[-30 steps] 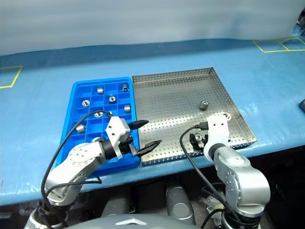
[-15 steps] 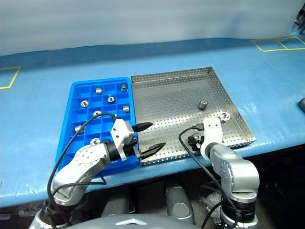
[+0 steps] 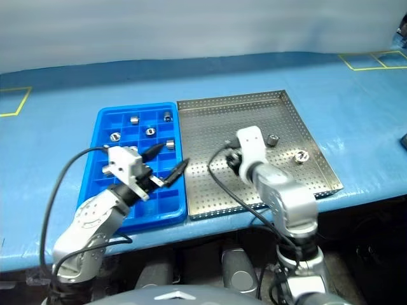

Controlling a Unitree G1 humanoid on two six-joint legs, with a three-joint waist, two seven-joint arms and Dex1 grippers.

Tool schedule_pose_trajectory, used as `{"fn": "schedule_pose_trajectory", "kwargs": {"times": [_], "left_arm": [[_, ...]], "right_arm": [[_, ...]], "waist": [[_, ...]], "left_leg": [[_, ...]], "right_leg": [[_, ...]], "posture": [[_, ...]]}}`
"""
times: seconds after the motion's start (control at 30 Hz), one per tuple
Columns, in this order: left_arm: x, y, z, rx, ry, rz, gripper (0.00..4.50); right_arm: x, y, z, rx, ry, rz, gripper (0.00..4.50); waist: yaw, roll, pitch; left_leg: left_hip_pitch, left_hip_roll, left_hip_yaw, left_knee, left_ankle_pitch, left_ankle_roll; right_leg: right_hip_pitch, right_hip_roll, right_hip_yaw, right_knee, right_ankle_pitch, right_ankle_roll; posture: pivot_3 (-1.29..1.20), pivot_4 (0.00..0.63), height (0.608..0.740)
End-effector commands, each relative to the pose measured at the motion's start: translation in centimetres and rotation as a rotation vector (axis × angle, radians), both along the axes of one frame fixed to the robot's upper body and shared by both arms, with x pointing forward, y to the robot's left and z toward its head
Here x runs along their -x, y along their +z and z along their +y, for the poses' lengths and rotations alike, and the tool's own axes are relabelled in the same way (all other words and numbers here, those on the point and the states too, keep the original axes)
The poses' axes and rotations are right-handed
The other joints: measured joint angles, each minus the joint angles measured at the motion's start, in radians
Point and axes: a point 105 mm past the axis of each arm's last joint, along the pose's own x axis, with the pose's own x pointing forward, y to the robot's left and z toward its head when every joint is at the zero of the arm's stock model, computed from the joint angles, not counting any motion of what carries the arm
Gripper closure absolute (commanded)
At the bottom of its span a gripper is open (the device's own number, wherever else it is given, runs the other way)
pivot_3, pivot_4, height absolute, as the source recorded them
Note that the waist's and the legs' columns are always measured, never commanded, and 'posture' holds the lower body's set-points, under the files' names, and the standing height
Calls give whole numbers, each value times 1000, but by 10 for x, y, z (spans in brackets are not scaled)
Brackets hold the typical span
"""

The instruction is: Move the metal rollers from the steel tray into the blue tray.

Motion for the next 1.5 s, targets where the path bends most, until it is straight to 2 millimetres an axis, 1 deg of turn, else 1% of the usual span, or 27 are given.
{"fn": "schedule_pose_trajectory", "kwargs": {"times": [0.03, 0.1, 0.2, 0.27, 0.33, 0.4, 0.43, 0.53, 0.6, 0.83, 0.9, 0.97, 1.03, 1.1, 1.17, 1.2, 1.23, 1.3, 1.33, 1.37, 1.4, 1.47, 1.5], "left_arm": [[6, 22, 28, -1, 188, -89, 0], [11, 23, 44, -19, 278, -95, 0], [23, 23, 68, -31, 401, -84, 0], [33, 21, 73, -57, 426, -76, 0], [41, 19, 73, -63, 430, -64, 0], [47, 18, 72, -66, 428, -53, 0], [49, 16, 71, -57, 425, -45, 0], [50, 12, 67, -59, 408, -25, 0], [50, 11, 62, -54, 390, -20, 0], [46, 9, 50, -47, 320, -11, 0], [44, 8, 46, -51, 296, -10, 0], [41, 8, 41, -49, 264, -10, 0], [38, 9, 36, -53, 230, -13, 0], [34, 9, 32, -43, 209, -13, 0], [30, 10, 29, -42, 189, -14, 0], [28, 10, 27, -43, 180, -17, 0], [25, 11, 25, -30, 170, -20, 0], [19, 12, 21, -18, 153, -24, 0], [17, 13, 19, -7, 141, -24, 0], [15, 12, 17, -1, 131, -23, 0], [14, 12, 16, 2, 123, -23, 0], [10, 12, 10, 11, 93, -22, 0], [9, 11, 8, 14, 82, -20, 0]], "right_arm": [[-10, 26, 45, -31, 149, -125, 2657], [-14, 30, 67, -32, 219, -151, 2657], [-17, 30, 98, -37, 313, -171, 2657], [-18, 28, 113, -50, 359, -169, 2657], [-18, 24, 123, -51, 396, -164, 2657], [-18, 18, 129, -58, 412, -147, 2657], [-19, 15, 130, -55, 415, -141, 2657], [-19, 8, 130, -55, 420, -118, 2657], [-18, 0, 126, -43, 418, -103, 2657], [-12, -26, 99, -15, 367, -3, 2657], [-9, -32, 95, 8, 367, 18, 1920], [-7, -32, 93, 9, 363, 21, 1318], [-7, -24, 91, -14, 345, 1, 675], [-12, -10, 85, -42, 309, -42, 17], [-20, 6, 73, -59, 243, -104, 17], [-26, 13, 63, -70, 188, -130, 17], [-40, 22, 39, -69, 70, -168, 17], [-60, 29, -10, -44, -162, -204, 17], [-68, 28, -34, -32, -274, -201, 17], [-73, 25, -53, -20, -358, -199, 17], [-79, 17, -77, 20, -462, -185, 17], [-84, 8, -105, 45, -582, -167, 17], [-86, 4, -113, 44, -622, -161, 17]], "waist": [[32, 0, 0], [59, -1, 0], [102, -1, 0], [128, -1, 0], [152, -1, 0], [171, -2, 0], [179, -2, 0], [196, -1, 0], [199, -1, 0], [199, -1, 0], [199, -1, 0], [197, -1, 0], [195, -1, 0], [193, -1, 0], [189, -1, 0], [185, -1, 0], [181, -1, 0], [179, -1, 0], [178, -1, 0], [175, -1, 0], [170, -1, 0], [154, -1, 0], [145, -1, 0]], "left_leg": [[0, 0, 0, -2, 0, 0], [-1, 0, -2, -3, 0, -1], [-2, -1, -3, -3, -2, -3], [-3, -1, -2, -3, -3, -3], [-4, -1, -2, -3, -4, -3], [-3, -1, -3, -3, -4, -3], [-3, -1, -3, -2, -4, -3], [-3, -1, -3, -1, -3, -4], [-3, 0, -3, -1, -3, -5], [-3, 0, -3, -2, -3, -5], [-3, 0, -3, -3, -3, -5], [-2, 0, -3, -3, -3, -5], [-2, 0, -3, -2, -3, -5], [-2, 0, -3, -2, -3, -5], [-3, 0, -3, -1, -3, -5], [-3, 0, -3, -1, -3, -5], [-3, 0, -3, -1, -3, -5], [-3, -1, -3, -1, -3, -5], [-4, -1, -3, 0, -3, -5], [-3, -1, -3, 0, -3, -5], [-4, -1, -3, 0, -3, -5], [-3, -1, -2, 0, -3, -5], [-3, -2, -2, -1, -3, -4]], "right_leg": [[0, 0, -1, -1, 0, 0], [-1, 0, -3, -1, 1, 2], [-1, -1, -3, -1, 2, -1], [-1, -2, -4, -2, 1, -2], [-1, -3, -5, -3, 1, -2], [-1, -3, -6, -3, 0, -4], [-1, -3, -6, -3, -2, -7], [0, -3, -8, -3, -5, -4], [-1, -3, -8, -2, -5, -4], [-1, -3, -9, -2, -6, -4], [-1, -3, -9, -2, -6, -5], [-1, -3, -9, -2, -6, -5], [0, -3, -9, -2, -6, -5], [0, -3, -9, -2, -6, -5], [0, -3, -9, -2, -6, -5], [0, -3, -9, -2, -6, -5], [0, -3, -9, -2, -6, -5], [-1, -3, -9, -2, -6, -5], [-1, -3, -9, -2, -6, -5], [0, -3, -9, -2, -6, -4], [0, -3, -9, -2, -5, -4], [1, -3, -8, -3, -5, -6], [0, -3, -8, -3, -3, -9]], "posture": [[143, 150, 740], [204, 150, 740], [278, 150, 740], [325, 150, 740], [347, 150, 740], [353, 150, 740], [355, 150, 740], [357, 150, 740], [357, 150, 740], [319, 150, 740], [299, 150, 740], [277, 150, 740], [243, 150, 740], [227, 150, 740], [198, 150, 740], [174, 150, 740], [162, 150, 740], [140, 150, 740], [125, 150, 740], [125, 150, 740], [110, 150, 740], [95, 150, 740], [86, 150, 740]]}}
